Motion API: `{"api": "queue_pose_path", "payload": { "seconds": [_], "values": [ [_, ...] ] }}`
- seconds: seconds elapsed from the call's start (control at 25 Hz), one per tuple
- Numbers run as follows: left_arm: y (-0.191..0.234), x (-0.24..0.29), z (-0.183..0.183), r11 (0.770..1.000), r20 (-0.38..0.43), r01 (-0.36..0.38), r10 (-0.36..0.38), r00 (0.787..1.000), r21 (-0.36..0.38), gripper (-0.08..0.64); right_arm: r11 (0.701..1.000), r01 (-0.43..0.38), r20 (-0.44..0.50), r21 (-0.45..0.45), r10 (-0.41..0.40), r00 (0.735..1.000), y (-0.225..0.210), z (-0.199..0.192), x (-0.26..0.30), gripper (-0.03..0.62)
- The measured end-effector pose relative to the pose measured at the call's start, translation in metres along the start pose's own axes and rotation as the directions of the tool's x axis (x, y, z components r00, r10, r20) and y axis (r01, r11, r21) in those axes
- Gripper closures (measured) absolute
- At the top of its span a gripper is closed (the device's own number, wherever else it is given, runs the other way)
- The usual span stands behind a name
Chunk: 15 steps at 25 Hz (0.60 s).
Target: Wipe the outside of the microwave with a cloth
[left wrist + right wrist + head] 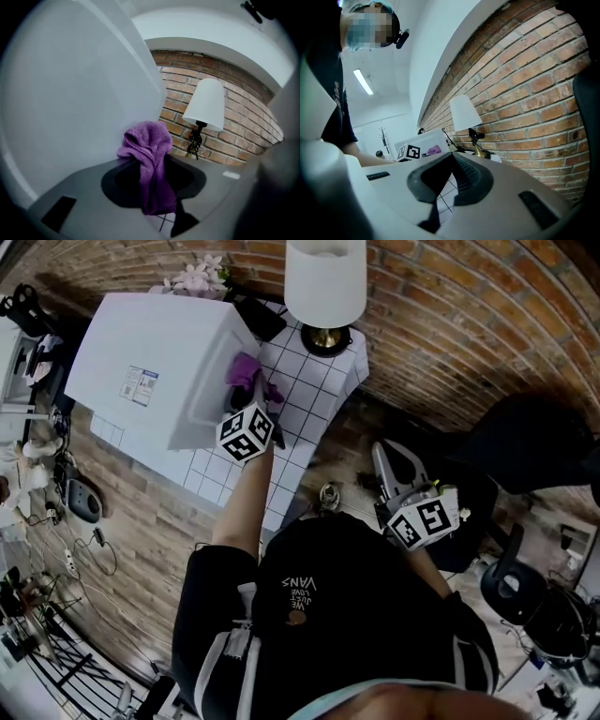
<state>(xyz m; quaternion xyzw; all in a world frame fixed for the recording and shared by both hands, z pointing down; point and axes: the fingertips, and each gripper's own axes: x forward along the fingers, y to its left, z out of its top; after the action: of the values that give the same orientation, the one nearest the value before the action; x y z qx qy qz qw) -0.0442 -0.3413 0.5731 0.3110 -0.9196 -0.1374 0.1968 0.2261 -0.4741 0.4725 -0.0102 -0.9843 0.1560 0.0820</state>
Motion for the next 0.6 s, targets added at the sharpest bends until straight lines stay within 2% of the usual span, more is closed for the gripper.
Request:
{"api": "queue_pose_path", "payload": {
  "seconds": [0.2, 0.4, 0.6],
  "values": [
    [0.022, -0.053, -0.022, 1.0, -0.019, -0.026, 0.026, 0.999, -0.009, 0.417, 0.996, -0.091, -0.023, -0.013, 0.091, 0.996, 0.025, -0.005, 0.018, 0.595],
    [0.053, -0.105, -0.05, 0.993, -0.043, -0.097, 0.094, 0.995, -0.074, 0.417, 0.98, -0.195, -0.053, -0.025, 0.194, 0.98, 0.056, -0.012, 0.038, 0.595],
    [0.077, -0.142, -0.066, 0.981, -0.062, -0.144, 0.137, 0.989, -0.131, 0.417, 0.966, -0.257, -0.075, -0.028, 0.254, 0.964, 0.08, -0.018, 0.049, 0.594]
  ]
}}
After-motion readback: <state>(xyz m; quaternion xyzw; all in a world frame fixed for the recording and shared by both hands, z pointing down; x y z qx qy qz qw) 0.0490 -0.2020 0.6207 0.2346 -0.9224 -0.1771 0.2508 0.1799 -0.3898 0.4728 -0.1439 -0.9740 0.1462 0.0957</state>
